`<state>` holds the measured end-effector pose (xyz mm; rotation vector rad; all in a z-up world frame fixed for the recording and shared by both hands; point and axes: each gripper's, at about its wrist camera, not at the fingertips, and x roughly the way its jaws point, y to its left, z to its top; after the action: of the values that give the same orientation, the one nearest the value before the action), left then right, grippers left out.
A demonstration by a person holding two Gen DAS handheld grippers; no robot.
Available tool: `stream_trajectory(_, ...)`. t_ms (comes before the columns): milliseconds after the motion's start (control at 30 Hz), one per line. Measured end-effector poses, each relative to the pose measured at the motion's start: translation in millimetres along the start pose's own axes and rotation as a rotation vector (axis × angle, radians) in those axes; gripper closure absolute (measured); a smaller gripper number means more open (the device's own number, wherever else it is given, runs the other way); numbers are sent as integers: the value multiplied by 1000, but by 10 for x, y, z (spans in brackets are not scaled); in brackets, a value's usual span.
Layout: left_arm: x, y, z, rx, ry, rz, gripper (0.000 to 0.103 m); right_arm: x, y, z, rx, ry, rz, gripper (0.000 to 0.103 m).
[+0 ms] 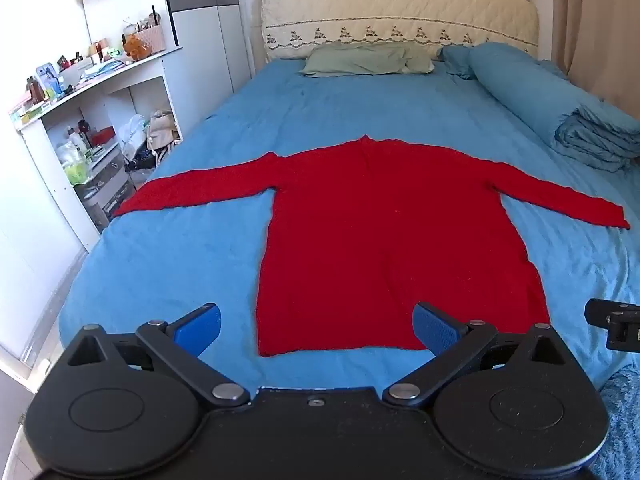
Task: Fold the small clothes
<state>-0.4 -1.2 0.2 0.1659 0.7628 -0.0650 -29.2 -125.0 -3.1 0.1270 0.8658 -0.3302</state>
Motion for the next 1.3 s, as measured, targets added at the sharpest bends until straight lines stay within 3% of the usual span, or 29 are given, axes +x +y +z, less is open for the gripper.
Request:
stream_trajectory(133, 2, -123, -21, 13, -2, 10, 0, -2, -1, -2, 3, -4, 0, 0)
stream_trajectory(333, 0, 23, -25, -16, 4, -40, 0, -8, -2, -49, 5, -2, 4, 0)
stream_trajectory(1300, -8, -50, 26, 12, 3, -26, 0, -24, -26, -35, 20, -2, 12, 0)
